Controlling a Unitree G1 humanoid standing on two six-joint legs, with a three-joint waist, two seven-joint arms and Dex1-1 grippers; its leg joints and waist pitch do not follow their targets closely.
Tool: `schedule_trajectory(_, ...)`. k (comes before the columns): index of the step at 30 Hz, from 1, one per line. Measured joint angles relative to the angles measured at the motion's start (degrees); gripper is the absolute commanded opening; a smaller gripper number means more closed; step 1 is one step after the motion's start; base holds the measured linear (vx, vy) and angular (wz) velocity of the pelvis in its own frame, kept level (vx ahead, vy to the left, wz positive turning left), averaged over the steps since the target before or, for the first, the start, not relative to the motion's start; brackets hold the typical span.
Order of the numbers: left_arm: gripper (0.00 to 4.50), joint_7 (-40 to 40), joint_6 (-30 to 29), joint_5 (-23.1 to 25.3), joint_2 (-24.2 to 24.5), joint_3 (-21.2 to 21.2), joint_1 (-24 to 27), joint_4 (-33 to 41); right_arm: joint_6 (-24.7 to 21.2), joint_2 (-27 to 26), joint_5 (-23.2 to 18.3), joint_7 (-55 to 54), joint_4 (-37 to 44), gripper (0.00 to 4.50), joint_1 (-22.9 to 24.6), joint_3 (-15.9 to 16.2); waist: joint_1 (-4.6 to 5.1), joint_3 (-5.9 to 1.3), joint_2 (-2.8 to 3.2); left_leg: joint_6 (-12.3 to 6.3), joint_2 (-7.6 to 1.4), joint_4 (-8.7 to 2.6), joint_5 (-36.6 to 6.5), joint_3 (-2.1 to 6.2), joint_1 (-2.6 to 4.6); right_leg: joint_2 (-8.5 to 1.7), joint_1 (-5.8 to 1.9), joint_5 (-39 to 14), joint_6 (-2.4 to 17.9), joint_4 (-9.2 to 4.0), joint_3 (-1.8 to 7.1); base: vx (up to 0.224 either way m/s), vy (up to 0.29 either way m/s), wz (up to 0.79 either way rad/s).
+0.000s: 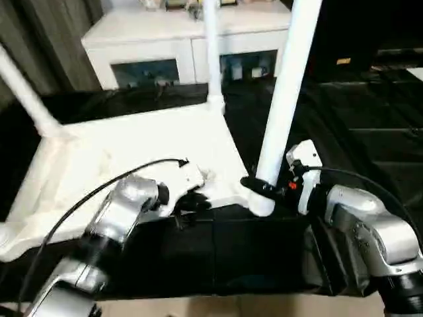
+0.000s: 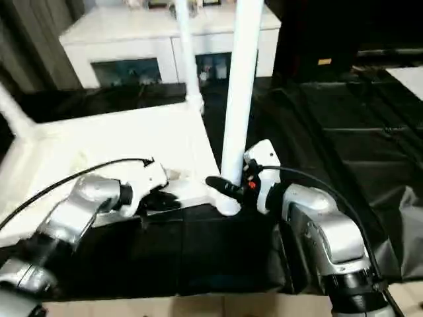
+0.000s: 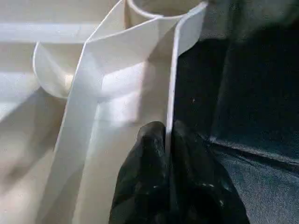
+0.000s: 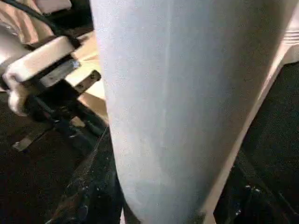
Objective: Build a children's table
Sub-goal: Insert table leg to table base
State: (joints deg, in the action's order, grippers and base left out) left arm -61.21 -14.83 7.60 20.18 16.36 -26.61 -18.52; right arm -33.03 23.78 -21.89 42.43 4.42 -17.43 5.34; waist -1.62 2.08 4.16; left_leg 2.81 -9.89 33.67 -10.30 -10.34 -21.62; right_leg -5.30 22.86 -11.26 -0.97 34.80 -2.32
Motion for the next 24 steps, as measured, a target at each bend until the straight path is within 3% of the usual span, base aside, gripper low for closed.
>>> schedule_trajectory(3,0.01,-0.43,0.13,0.09,0.58,1.69,1.27,3.81,0.89,-0.02,0.31,-0.02,-1.39,1.86,-0.85,-0.06,-0.38,-0.03,-0.23,-0.22,0.01,0.01,-0.13,-0.05,-0.47,0.00,0.24,0.08,0.12,-0.20,-0.03,0.000,0.000,0.00)
schedule_trajectory(9,0.00,0.50,-1.02,1.06,0.20,2.60,1.28,4.83,3.68,-2.10,1.18,-3.34,-7.68,1.86,-4.76,-2.74,-0.92,0.03,-0.59,-0.62,-0.01,0.09,-0.08,-0.14,-0.52,-0.02,0.23,0.08,0.12,-0.32,-0.06,0.000,0.000,0.00)
schedule_trajectory(18,0.00,8.30,-11.20,1.01,-5.05,1.89,-0.07,5.20,6.30,-5.43,1.03,-5.94,-12.58,1.86,-7.10,-5.06,-0.28,0.17,-1.62,-0.35,-0.04,0.33,-0.21,-0.40,-0.38,-0.07,0.15,0.44,0.39,-0.33,0.15,0.000,0.000,0.00)
schedule_trajectory(24,0.00,9.62,-6.66,1.08,-4.89,1.89,-0.25,3.51,6.48,-5.71,1.01,-4.37,-12.58,1.86,-7.10,-4.96,-0.23,0.32,-1.93,-0.31,-0.15,0.32,-0.19,-0.38,-0.40,-0.01,0.21,0.51,0.36,-0.31,0.03,0.000,0.000,0.00)
